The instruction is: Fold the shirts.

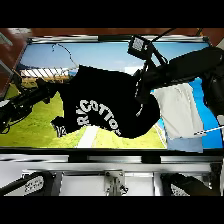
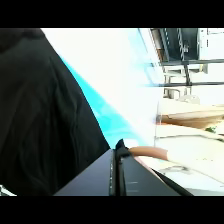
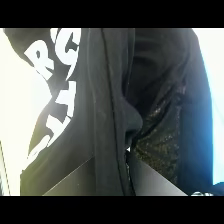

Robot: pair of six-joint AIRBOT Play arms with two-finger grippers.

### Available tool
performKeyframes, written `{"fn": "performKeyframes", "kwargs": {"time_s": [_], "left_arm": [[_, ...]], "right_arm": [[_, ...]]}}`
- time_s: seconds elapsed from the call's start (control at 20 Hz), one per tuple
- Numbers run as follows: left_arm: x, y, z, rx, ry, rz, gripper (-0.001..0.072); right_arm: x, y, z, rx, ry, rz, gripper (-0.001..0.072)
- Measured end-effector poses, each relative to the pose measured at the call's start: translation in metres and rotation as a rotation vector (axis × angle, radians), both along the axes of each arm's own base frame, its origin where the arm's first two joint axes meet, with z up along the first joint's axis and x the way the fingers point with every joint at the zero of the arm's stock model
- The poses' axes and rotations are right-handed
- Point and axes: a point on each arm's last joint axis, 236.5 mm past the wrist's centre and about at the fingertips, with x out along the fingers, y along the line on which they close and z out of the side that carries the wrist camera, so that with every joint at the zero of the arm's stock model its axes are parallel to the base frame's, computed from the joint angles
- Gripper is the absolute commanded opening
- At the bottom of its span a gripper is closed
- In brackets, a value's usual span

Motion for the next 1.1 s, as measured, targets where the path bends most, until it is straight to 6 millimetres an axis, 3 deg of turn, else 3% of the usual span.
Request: {"fn": "performKeyframes", "kwargs": {"time_s": [0.35,0.65,0.75,0.85,0.95,1.1], "left_arm": [[0.005,0.017,-0.014,0.103,0.027,0.036,0.0058],[0.020,0.030,0.009,0.164,-0.034,0.071,0.0058],[0.027,0.030,0.029,0.201,-0.091,0.059,0.0058],[0.033,0.022,0.061,0.238,-0.176,0.030,0.0058],[0.035,0.001,0.102,0.264,-0.280,-0.029,0.0058],[0.028,-0.047,0.163,0.276,-0.430,-0.142,0.0058]], "right_arm": [[-0.009,-0.003,0.016,0.008,-0.040,0.003,0.0071],[-0.012,-0.005,0.015,0.000,-0.024,-0.006,0.0071],[-0.011,-0.006,0.012,-0.003,-0.016,-0.008,0.0071],[-0.009,-0.005,0.008,-0.006,-0.002,-0.010,0.0071],[-0.003,-0.003,0.008,0.006,-0.010,-0.024,0.0071],[0.016,0.002,0.020,0.064,-0.065,-0.072,0.0071]]}}
